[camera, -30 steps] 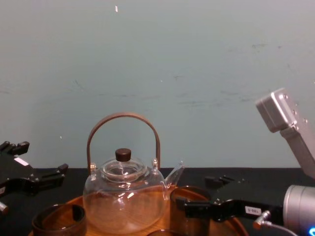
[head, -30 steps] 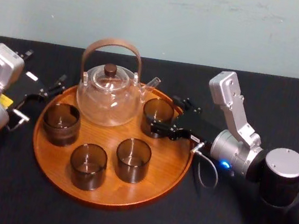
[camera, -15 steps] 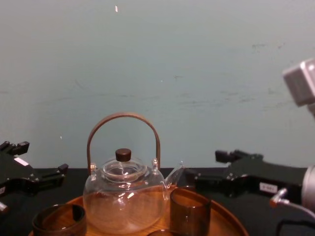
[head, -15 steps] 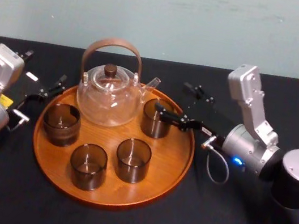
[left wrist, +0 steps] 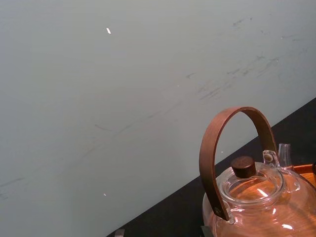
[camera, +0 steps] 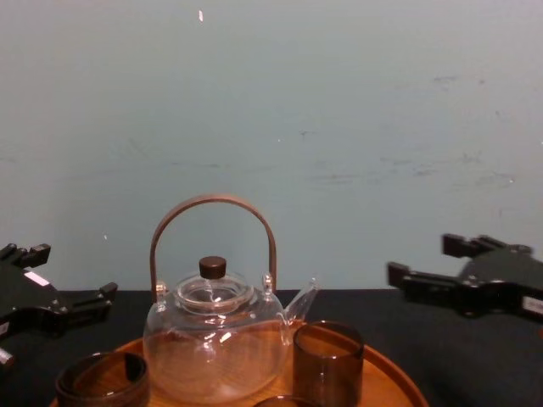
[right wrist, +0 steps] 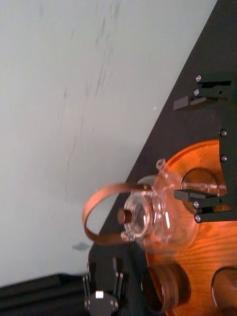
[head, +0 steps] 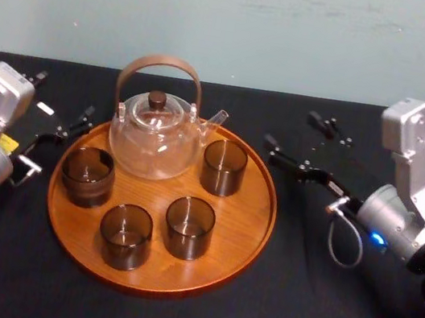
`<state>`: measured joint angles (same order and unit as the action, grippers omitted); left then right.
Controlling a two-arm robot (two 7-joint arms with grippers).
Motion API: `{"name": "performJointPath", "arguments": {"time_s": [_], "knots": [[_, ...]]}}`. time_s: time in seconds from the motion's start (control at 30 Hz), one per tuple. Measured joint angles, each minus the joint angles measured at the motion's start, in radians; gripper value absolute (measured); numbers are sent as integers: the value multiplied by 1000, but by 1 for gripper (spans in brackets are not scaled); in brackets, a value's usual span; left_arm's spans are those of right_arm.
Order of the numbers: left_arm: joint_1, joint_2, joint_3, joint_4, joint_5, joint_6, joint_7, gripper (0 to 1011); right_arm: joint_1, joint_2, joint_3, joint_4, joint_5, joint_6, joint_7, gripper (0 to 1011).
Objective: Pick up the glass from the table and place it on the tray.
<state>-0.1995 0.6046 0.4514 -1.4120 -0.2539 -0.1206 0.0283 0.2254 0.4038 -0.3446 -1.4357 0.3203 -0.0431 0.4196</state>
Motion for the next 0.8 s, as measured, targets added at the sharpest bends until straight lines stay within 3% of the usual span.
{"name": "performJointPath", "arguments": {"time_s": [0.43,0.8], "knots": [[0,0,0,0,0,0,0,1001,-81,18,98,-20,-11,-27,-72,1002],[0,0,0,0,0,0,0,1001,-91,0,142,23,-41,-31,-103,1002]]}}
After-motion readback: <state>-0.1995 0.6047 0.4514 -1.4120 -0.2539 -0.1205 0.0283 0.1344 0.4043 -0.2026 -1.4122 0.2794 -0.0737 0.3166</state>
